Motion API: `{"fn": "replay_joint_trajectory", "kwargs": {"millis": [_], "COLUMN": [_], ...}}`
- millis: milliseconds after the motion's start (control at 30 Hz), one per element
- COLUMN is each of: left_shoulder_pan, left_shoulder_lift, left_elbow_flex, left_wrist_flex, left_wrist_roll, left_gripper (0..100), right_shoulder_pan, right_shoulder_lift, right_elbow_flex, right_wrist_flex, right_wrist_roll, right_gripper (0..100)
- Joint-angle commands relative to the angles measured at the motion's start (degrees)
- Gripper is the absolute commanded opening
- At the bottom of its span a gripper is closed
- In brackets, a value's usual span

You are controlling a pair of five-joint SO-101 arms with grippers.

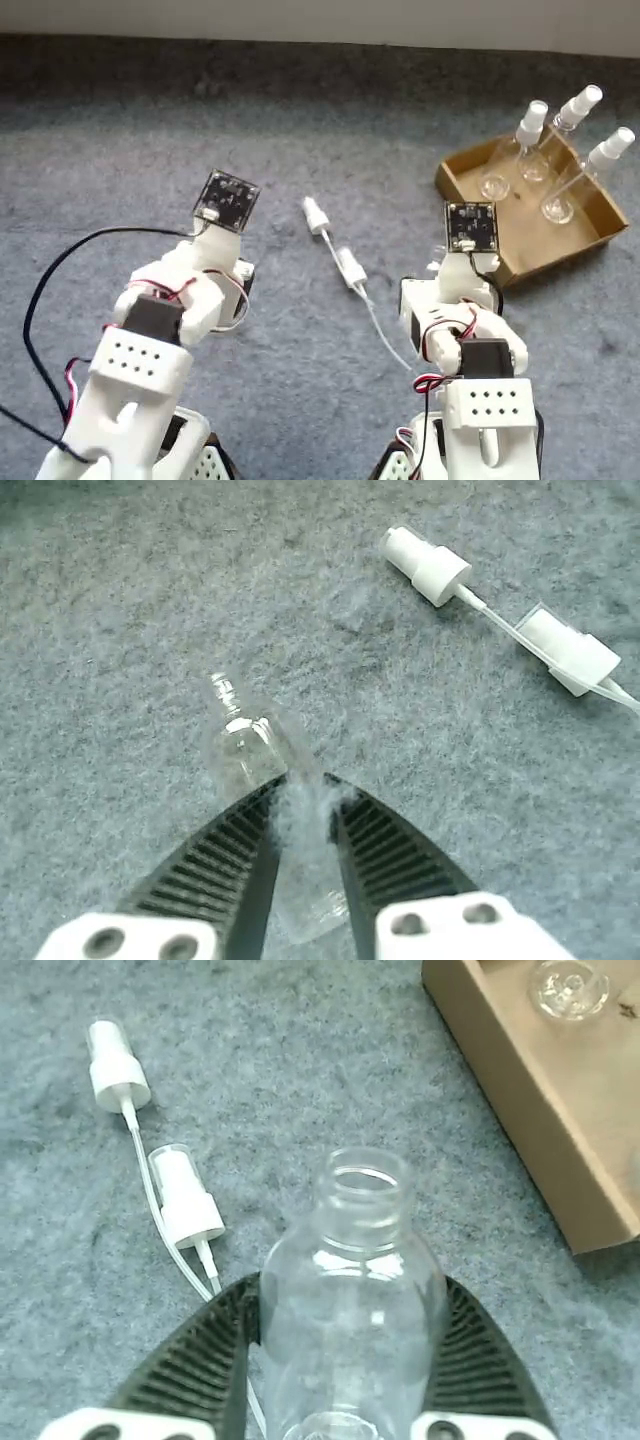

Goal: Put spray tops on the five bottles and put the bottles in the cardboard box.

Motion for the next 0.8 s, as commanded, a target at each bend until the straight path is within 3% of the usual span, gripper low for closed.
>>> {"fn": "replay_joint_trajectory", "kwargs": {"millis": [0,233,467,767], "left_shoulder_pan": [5.6,6.7,7.0,7.0], "left_shoulder_lift": [13.3,31.7,45.9,63.2], "left_elbow_flex": [-11.1,-25.5,-39.0,-55.3], "left_wrist_flex": [-0.8,-0.7,-0.6,-0.6], "left_wrist_roll": [-0.4,3.5,15.6,22.9], "left_gripper": [1,2,21,21], "right_shoulder_pan": [1.0,1.1,3.4,3.4], "right_shoulder_lift": [-3.0,-19.6,-31.9,-37.5], "right_elbow_flex": [-1.3,2.7,10.7,16.2], "right_wrist_flex": [-1.4,-5.2,-5.3,-7.1], "right_wrist_roll": [-0.4,-0.4,4.0,4.0], "right_gripper": [12.8,12.7,12.7,12.7]}}
